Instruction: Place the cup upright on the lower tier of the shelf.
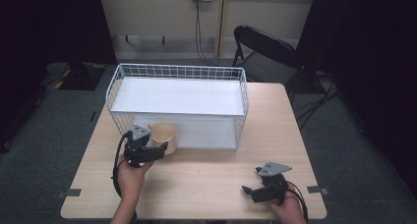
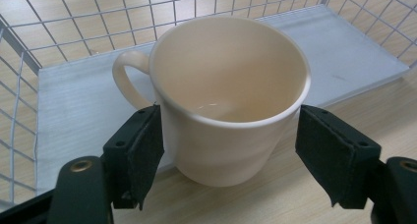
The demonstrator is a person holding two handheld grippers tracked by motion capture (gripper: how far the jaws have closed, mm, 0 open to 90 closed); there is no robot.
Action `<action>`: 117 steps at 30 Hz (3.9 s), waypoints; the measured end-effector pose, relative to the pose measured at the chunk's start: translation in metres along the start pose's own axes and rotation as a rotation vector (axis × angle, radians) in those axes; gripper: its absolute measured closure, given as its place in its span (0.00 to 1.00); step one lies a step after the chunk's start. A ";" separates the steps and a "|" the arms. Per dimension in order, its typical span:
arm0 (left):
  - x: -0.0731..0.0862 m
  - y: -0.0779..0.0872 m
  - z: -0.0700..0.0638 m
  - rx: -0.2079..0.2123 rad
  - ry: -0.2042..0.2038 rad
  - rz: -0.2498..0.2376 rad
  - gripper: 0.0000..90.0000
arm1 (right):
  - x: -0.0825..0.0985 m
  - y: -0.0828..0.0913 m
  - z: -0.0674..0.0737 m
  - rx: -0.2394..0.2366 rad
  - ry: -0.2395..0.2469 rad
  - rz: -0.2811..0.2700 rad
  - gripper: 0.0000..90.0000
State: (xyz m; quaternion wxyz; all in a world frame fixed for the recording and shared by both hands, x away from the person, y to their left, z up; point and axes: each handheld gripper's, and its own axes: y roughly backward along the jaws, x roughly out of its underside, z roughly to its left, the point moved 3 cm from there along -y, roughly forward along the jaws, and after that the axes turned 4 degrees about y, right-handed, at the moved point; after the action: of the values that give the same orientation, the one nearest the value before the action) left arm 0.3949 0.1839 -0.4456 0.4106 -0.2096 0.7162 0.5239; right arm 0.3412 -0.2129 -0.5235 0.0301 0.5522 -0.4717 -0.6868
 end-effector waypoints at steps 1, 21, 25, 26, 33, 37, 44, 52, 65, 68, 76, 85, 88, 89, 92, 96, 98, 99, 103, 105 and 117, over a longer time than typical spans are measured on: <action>0.000 0.000 0.000 -0.002 -0.001 0.003 0.29 | 0.000 0.000 0.000 0.000 0.000 0.000 0.13; -0.001 -0.007 -0.001 -0.014 0.016 0.015 0.35 | 0.000 0.000 0.000 0.000 0.001 0.000 0.13; -0.001 -0.008 -0.001 -0.017 0.027 0.010 0.37 | 0.000 0.000 0.000 0.000 0.001 0.000 0.13; -0.001 -0.008 -0.001 -0.016 0.024 0.013 0.38 | 0.000 0.000 0.000 0.000 0.000 0.001 0.13; -0.002 -0.009 -0.001 -0.022 0.022 0.016 0.40 | 0.000 0.000 0.000 0.000 0.000 0.001 0.13; -0.003 -0.010 -0.001 -0.021 0.024 0.016 0.43 | 0.000 0.000 0.000 0.000 0.000 0.001 0.13; -0.004 -0.012 -0.002 -0.024 0.032 0.011 0.49 | 0.000 0.000 0.000 -0.001 0.001 0.002 0.13; -0.004 -0.013 -0.003 -0.026 0.026 0.016 0.55 | 0.000 0.000 0.000 -0.001 0.001 0.002 0.13; -0.005 -0.018 -0.003 -0.040 0.025 0.024 0.66 | 0.000 0.000 0.000 -0.001 0.001 0.002 0.13; -0.005 -0.019 -0.003 -0.044 0.024 0.028 0.69 | 0.000 0.000 0.000 -0.001 0.000 0.002 0.13; -0.007 -0.021 -0.003 -0.046 0.032 0.037 0.73 | 0.000 0.000 0.000 0.000 0.001 0.000 0.13; -0.006 -0.022 -0.003 -0.051 0.023 0.043 0.67 | 0.000 0.000 0.000 -0.002 0.001 0.002 0.13; -0.005 -0.020 -0.002 -0.052 0.019 0.040 0.61 | 0.000 0.000 0.000 -0.001 0.000 0.001 0.13; -0.005 -0.019 -0.002 -0.051 0.017 0.039 0.57 | 0.000 0.000 0.000 -0.002 0.001 0.002 0.13; -0.005 -0.018 -0.001 -0.044 0.021 0.044 0.49 | 0.000 0.000 0.000 0.000 0.001 0.000 0.13; -0.005 -0.017 -0.001 -0.038 0.016 0.036 0.39 | 0.000 0.000 0.000 0.000 0.001 0.000 0.13; -0.004 -0.017 -0.001 -0.032 0.008 0.035 0.33 | 0.000 0.000 0.000 -0.001 0.001 0.000 0.13; -0.004 -0.017 -0.001 -0.032 0.007 0.033 0.31 | 0.000 0.000 0.000 -0.001 0.001 0.001 0.13; -0.001 -0.014 0.000 -0.012 -0.003 0.032 0.28 | 0.000 0.000 0.000 0.000 0.000 0.000 0.13; 0.001 -0.010 0.000 -0.003 -0.002 0.021 0.27 | 0.000 0.000 0.000 0.000 0.000 0.000 0.13; 0.010 0.008 0.016 0.005 0.012 0.019 0.26 | 0.000 0.000 0.000 -0.002 0.001 0.002 0.13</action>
State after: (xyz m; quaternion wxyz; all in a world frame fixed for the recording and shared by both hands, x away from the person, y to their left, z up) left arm 0.3897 0.2027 -0.4508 0.4018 -0.2051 0.7219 0.5247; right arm 0.3412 -0.2130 -0.5233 0.0314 0.5520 -0.4717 -0.6869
